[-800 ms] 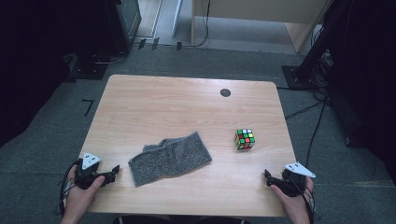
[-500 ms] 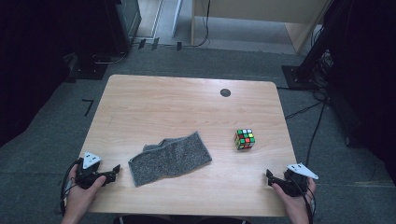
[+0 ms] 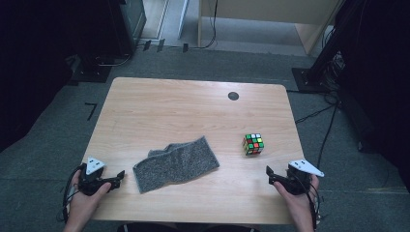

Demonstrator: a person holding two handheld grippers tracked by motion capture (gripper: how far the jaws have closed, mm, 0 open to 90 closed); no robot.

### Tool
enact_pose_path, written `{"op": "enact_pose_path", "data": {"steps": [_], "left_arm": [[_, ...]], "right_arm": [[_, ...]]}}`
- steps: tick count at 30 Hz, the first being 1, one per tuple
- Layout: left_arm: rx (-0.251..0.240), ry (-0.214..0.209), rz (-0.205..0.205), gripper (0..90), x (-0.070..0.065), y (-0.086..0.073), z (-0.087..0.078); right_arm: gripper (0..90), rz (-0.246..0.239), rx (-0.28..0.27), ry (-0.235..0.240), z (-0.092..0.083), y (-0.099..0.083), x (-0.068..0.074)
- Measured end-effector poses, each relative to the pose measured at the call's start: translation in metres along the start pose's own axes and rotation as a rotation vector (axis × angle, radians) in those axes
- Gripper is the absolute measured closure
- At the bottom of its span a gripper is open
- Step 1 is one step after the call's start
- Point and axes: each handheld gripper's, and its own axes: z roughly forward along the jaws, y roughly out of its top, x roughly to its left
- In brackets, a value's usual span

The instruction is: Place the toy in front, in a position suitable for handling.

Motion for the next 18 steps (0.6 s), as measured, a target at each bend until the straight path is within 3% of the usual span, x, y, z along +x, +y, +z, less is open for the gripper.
{"op": "enact_pose_path", "data": {"steps": [12, 18], "left_arm": [[-0.001, 0.001, -0.003, 12.6, 0.000, 0.000, 0.000], [-0.001, 0.001, -0.003, 12.6, 0.000, 0.000, 0.000]], "right_arm": [[12.3, 0.005, -0.021, 0.045, 0.025, 0.032, 0.030], [12.3, 0.005, -0.010, 0.048, 0.040, 0.038, 0.038]]}}
